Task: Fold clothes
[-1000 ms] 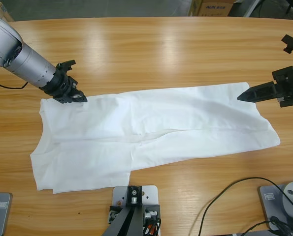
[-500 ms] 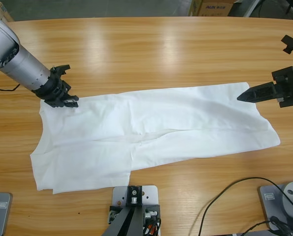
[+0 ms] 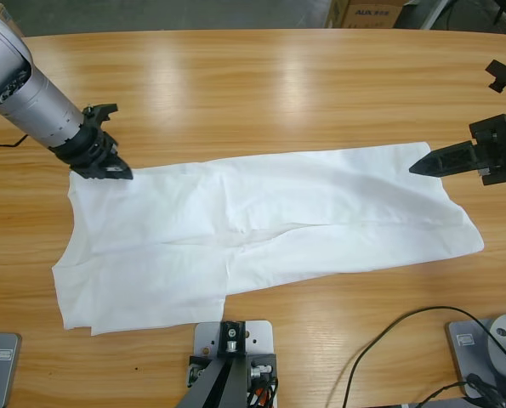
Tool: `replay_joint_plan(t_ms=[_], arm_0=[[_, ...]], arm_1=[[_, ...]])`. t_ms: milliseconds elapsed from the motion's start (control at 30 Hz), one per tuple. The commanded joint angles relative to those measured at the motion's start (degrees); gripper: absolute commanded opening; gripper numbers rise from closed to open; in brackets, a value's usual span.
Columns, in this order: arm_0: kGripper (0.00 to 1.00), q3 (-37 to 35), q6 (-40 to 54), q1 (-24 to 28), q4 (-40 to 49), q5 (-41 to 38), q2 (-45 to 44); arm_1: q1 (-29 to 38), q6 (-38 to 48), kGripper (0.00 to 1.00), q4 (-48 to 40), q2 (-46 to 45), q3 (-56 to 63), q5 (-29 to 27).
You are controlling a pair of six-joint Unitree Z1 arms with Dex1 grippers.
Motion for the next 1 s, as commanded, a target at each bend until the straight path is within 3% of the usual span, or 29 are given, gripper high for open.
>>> replay_joint_plan(t_ms=[33, 133, 267, 400, 567, 667, 1000], arm_0=[[1.0, 0.9, -0.8, 4.1, 5.9, 8.8, -7.7], [0.998, 0.1, -1.0, 0.0, 8.0, 9.2, -11.0], [0.989, -0.3, 0.0, -14.3, 8.8, 6.2, -11.5], [1.0, 0.7, 18.9, -23.1, 7.5, 5.8, -10.8], [0.991, 1.4, 44.0, -25.7, 7.3, 6.0, -10.5], [0.991, 0.3, 50.9, -25.8, 6.9, 7.5, -5.2], [0.991, 2.3, 47.9, -27.1, 0.6, 10.4, 4.9]], arm_1=[[-0.5, 0.8, 0.835, -0.5, 1.3, 1.7, -0.4], [-0.5, 0.8, 0.835, -0.5, 1.2, 1.7, -0.4], [-0.5, 0.8, 0.835, -0.6, 1.3, 1.7, -0.5], [-0.5, 0.8, 0.835, -0.6, 1.1, 1.7, -0.5], [-0.4, 0.8, 0.835, -0.6, 0.8, 1.9, -0.5], [-0.4, 0.8, 0.835, -0.6, 0.8, 1.9, -0.5], [-0.4, 0.8, 0.835, -0.6, 0.8, 1.9, -0.6]])
